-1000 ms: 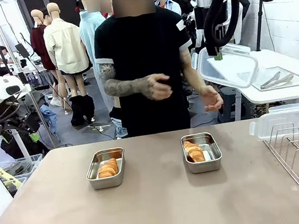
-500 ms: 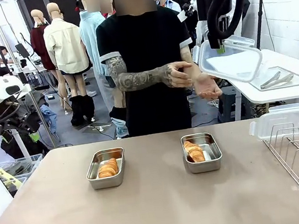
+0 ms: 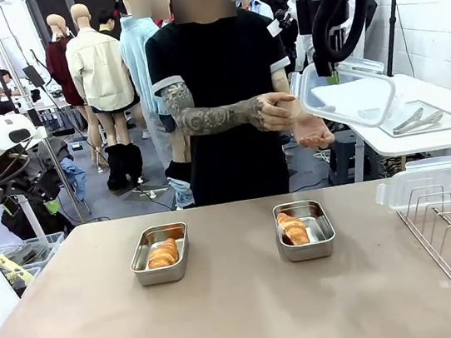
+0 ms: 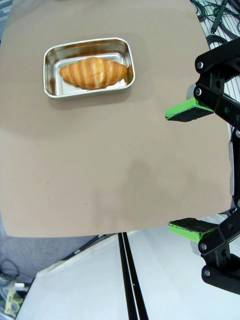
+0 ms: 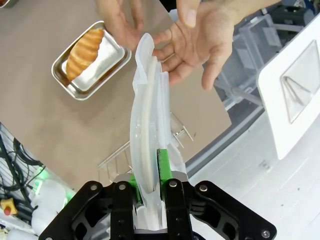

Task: Place the bread in airtight containers.
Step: Release when the human grabs the Airtight Container lid, then pick up one Airtight Container lid and hand it to the human.

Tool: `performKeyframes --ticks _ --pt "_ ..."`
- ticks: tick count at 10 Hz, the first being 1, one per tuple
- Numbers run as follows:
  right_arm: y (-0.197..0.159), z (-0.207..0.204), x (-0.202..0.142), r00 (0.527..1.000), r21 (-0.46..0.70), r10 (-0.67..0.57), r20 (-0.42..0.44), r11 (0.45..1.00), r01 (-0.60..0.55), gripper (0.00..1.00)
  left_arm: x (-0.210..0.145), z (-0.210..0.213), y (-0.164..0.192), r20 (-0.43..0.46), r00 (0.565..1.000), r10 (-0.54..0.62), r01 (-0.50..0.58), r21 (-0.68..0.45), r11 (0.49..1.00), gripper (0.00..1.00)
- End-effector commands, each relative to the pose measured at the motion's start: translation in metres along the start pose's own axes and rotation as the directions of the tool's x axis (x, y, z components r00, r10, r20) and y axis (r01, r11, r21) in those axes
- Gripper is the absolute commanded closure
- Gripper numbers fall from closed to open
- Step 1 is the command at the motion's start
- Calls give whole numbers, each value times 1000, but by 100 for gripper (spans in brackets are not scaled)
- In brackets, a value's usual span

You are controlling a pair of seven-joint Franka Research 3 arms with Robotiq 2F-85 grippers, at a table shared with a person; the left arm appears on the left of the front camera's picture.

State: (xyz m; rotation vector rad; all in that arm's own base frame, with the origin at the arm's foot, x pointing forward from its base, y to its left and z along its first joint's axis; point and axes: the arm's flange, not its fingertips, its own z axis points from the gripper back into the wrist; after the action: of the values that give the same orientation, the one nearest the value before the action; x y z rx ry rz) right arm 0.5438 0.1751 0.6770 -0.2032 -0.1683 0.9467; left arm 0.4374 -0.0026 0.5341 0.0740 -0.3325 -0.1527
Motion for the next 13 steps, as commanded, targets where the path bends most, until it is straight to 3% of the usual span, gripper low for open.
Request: performKeyframes --ticks 1,6,7,11,12,13 --pt "-8 -4 7 1000 -6 -20 22 1000 20 100 1 0 2 11 1000 4 -4 -2 1000 0" --pt "-19 -11 21 999 24 45 19 999 -46 100 1 0 2 11 1000 4 -4 -2 1000 0" --pt "-19 -11 23 998 30 54 18 998 -55 90 1 0 2 11 1000 4 -4 -2 1000 0" --pt "-2 2 5 998 16 69 -8 997 -69 11 1 0 2 11 1000 4 -4 -2 1000 0" --pt "9 8 -9 997 12 78 -16 997 -78 0 1 0 2 11 1000 4 -4 -2 1000 0" --pt "21 10 -28 995 -5 98 -28 995 -99 0 1 0 2 11 1000 4 -4 -2 1000 0"
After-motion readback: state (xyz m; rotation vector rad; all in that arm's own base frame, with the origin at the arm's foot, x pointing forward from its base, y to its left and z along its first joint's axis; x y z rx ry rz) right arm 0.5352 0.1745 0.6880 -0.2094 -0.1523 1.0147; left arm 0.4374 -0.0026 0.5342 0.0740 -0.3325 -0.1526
